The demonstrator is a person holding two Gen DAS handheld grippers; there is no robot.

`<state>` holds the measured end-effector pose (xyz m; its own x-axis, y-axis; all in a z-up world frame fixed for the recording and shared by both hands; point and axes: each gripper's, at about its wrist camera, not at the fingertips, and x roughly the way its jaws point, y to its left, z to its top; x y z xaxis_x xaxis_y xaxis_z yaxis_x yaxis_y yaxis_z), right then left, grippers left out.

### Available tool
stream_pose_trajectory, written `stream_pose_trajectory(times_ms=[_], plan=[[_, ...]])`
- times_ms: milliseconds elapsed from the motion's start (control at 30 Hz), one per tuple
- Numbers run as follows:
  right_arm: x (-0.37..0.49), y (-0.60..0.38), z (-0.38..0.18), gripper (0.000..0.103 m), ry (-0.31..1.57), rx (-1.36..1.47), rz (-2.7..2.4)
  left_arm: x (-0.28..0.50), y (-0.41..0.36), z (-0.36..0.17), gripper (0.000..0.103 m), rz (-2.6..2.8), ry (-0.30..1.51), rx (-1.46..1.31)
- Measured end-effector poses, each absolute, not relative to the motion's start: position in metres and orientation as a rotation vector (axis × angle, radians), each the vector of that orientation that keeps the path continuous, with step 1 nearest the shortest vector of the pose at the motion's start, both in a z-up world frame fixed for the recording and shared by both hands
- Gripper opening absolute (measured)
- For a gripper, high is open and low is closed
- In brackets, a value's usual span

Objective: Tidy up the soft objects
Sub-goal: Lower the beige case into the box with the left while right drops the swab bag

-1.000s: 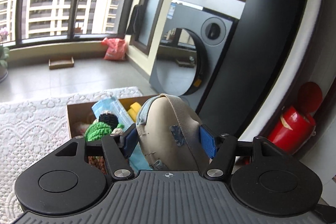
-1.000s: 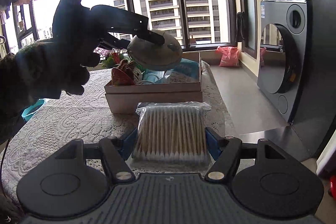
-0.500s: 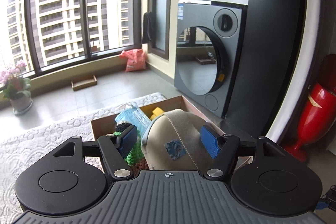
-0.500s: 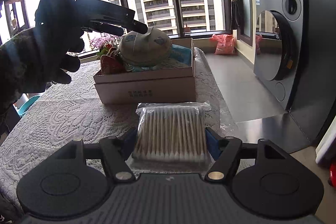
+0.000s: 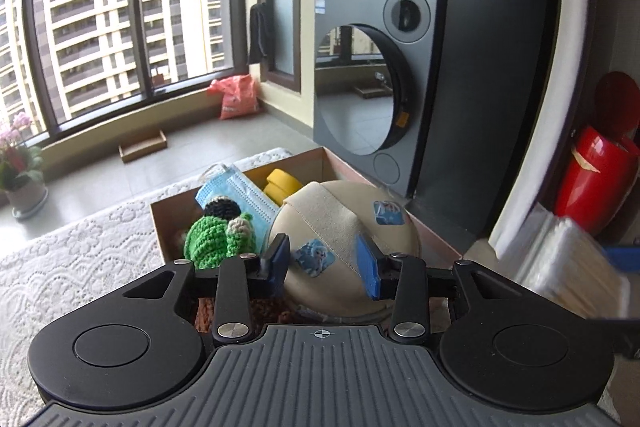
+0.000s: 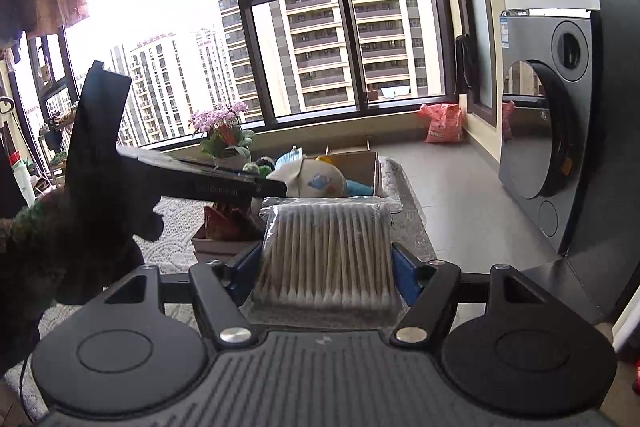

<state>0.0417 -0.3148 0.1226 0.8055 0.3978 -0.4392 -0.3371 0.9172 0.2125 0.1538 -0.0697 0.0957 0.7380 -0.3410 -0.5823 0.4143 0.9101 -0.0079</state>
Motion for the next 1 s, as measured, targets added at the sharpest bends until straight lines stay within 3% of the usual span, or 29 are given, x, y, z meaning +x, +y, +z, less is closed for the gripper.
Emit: stream_pose_trajectory(times_ms=[133,200,267,467,567,667,700,800,1000], plan=[[0.116,-0.320,0.163,0.068,0.519,0.215,0.404,0.153,-0.061,0.092,0.044,-0.428,0.599,0.087],[0.163,-0.313,0.171,0.068,0.585,0.278,0.429,0.153,-0.055,0.090,0.051,-0.435,0.598,0.063],[0.205,-0.300,0.167,0.068,0.657,0.320,0.442,0.152,-0.042,0.086,0.051,-0.447,0.601,0.013],[0.292,-0.266,0.122,0.071,0.868,0.352,0.441,0.150,-0.026,0.085,0.041,-0.453,0.574,-0.022],[0.289,-0.271,0.122,0.085,0.815,0.377,0.452,0.149,-0.022,0.083,0.038,-0.460,0.557,-0.029],[0.284,-0.274,0.126,0.084,0.744,0.372,0.439,0.148,-0.019,0.081,0.037,-0.466,0.548,-0.045],[0.286,-0.272,0.124,0.081,0.749,0.361,0.449,0.147,-0.019,0.081,0.036,-0.466,0.546,-0.049],[0.300,-0.264,0.104,0.050,0.857,0.367,0.501,0.143,-0.012,0.079,0.031,-0.466,0.537,-0.064],[0.305,-0.244,0.074,0.045,0.895,0.416,0.480,0.145,-0.001,0.081,0.028,-0.429,0.535,-0.056]])
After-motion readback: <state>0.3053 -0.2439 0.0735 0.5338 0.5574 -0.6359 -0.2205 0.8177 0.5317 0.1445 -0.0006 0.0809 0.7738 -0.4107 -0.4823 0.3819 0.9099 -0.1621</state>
